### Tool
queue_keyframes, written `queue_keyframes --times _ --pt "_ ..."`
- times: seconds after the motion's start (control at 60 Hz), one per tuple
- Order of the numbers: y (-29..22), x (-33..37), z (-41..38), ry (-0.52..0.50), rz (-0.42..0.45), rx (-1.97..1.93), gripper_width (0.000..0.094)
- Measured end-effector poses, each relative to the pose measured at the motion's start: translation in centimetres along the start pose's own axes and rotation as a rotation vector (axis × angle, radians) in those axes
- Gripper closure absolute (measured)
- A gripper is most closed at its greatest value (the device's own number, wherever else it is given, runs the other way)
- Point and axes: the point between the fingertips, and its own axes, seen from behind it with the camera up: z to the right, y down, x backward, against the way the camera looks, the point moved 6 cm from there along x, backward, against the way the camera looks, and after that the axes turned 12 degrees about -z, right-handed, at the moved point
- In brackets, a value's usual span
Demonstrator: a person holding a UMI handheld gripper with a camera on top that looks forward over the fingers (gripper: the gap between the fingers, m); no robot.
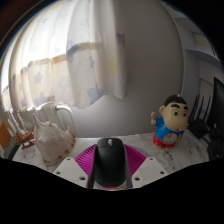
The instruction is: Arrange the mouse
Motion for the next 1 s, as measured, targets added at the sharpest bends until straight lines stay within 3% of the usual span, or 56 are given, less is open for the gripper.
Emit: queue_keyframes --times 0.15,0.267,0.3,0.367,0.483,0.667,0.817,1.0 --pt "4.9 -6.5 4.4 0.048 -0.076 0.036 0.0497" --pt "7.6 -8.6 4.6 0.004 -0.162 0.027 0.0437" --pt "7.9 -8.5 4.7 -0.008 -0.183 0.018 0.0349" --pt "7.3 -6.9 5.0 -0.004 -0.164 -0.007 0.0072" --pt "6.3 -0.4 5.2 0.026 -0.171 -0.04 0.0087" --pt "8.4 15.3 2.8 0.051 -0.329 -0.046 0.0085" --pt "10.8 24.6 0.9 0.051 -0.326 -0.01 0.0086" --pt "12.7 28.3 -0.1 0.036 -0.323 -0.002 0.0093"
